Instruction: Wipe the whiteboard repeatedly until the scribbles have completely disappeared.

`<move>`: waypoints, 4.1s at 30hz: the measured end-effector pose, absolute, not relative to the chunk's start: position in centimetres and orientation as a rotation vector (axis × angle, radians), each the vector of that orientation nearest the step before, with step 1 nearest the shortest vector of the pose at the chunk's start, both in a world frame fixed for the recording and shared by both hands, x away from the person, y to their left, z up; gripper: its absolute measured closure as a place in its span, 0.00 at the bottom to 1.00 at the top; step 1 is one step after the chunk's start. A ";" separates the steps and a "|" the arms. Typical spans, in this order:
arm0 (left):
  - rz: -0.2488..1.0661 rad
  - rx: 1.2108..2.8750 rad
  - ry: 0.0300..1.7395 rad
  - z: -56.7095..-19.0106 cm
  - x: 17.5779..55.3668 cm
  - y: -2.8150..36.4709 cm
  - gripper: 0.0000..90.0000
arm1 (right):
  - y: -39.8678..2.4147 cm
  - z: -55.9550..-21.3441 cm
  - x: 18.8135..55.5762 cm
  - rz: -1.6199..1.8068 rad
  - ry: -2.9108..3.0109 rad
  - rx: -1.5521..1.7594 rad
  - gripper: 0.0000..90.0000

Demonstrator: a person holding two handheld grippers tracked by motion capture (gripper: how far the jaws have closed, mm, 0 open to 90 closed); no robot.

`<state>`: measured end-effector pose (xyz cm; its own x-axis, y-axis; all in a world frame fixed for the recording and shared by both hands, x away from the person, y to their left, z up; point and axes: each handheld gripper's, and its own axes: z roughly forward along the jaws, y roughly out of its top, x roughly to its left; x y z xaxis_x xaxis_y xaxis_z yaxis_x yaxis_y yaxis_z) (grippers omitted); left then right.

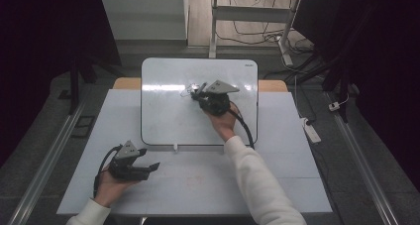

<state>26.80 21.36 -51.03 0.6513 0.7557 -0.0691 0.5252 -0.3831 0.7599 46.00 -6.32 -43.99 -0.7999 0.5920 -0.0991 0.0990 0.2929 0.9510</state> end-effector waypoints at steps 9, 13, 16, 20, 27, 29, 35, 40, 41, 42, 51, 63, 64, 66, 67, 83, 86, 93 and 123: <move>0.372 2.063 0.993 -50.9 26.7 21.6 0.30 | -8.0 -41.6 48.4 1.555 1.978 0.786 0.87; 0.373 2.068 0.990 -51.0 26.7 21.5 0.30 | -5.4 -43.7 46.3 1.525 2.129 0.643 0.87; 0.379 2.068 0.986 -50.8 26.5 21.4 0.30 | -5.3 -43.2 46.5 1.495 2.111 0.633 0.87; 0.381 2.057 0.989 -50.7 26.4 21.6 0.30 | -7.5 -41.4 48.7 1.538 1.984 0.768 0.87; 0.375 2.070 0.987 -50.9 26.7 21.5 0.30 | -4.9 -43.3 46.9 1.544 2.132 0.642 0.87; 0.379 2.066 0.988 -50.8 26.5 21.5 0.30 | -4.7 -43.1 47.1 1.525 2.133 0.624 0.87; 0.379 2.058 0.991 -50.8 26.6 21.6 0.30 | -6.4 -41.5 49.0 1.573 1.995 0.745 0.87; 0.376 2.058 0.990 -50.8 26.6 21.7 0.30 | -4.6 -43.1 47.2 1.556 2.111 0.652 0.87; 0.378 2.058 0.990 -50.8 26.6 21.7 0.30 | -4.2 -43.3 47.0 1.539 2.126 0.619 0.87; 0.379 2.057 0.991 -50.8 26.5 21.7 0.30 | -3.9 -43.3 46.8 1.514 2.131 0.598 0.87; 0.377 2.058 0.992 -50.8 26.6 21.7 0.30 | -5.6 -41.5 49.1 1.584 2.007 0.741 0.87; 0.383 2.052 0.991 -50.7 26.5 21.8 0.30 | -4.6 -41.8 48.6 1.563 2.019 0.712 0.87; 0.381 2.052 0.991 -50.8 26.6 21.8 0.30 | -4.2 -42.1 48.2 1.569 2.052 0.694 0.87; 0.381 2.058 0.988 -50.7 26.5 21.7 0.30 | -3.0 -43.3 47.2 1.568 2.134 0.636 0.87; 0.383 2.056 0.987 -50.7 26.5 21.7 0.30 | -2.6 -43.7 46.7 1.556 2.157 0.610 0.87; 0.389 2.053 0.990 -50.6 26.3 21.8 0.30 | -3.4 -43.9 46.3 1.544 2.153 0.612 0.87; 0.391 2.042 0.994 -50.6 26.4 22.0 0.30 | -5.0 -43.2 46.9 1.530 2.084 0.674 0.87; 0.389 2.060 0.986 -50.7 26.5 21.7 0.30 | -3.3 -44.1 45.8 1.524 2.146 0.601 0.87; 0.401 2.035 0.999 -50.5 26.4 22.2 0.30 | -7.7 -43.3 46.4 1.524 2.107 0.738 0.87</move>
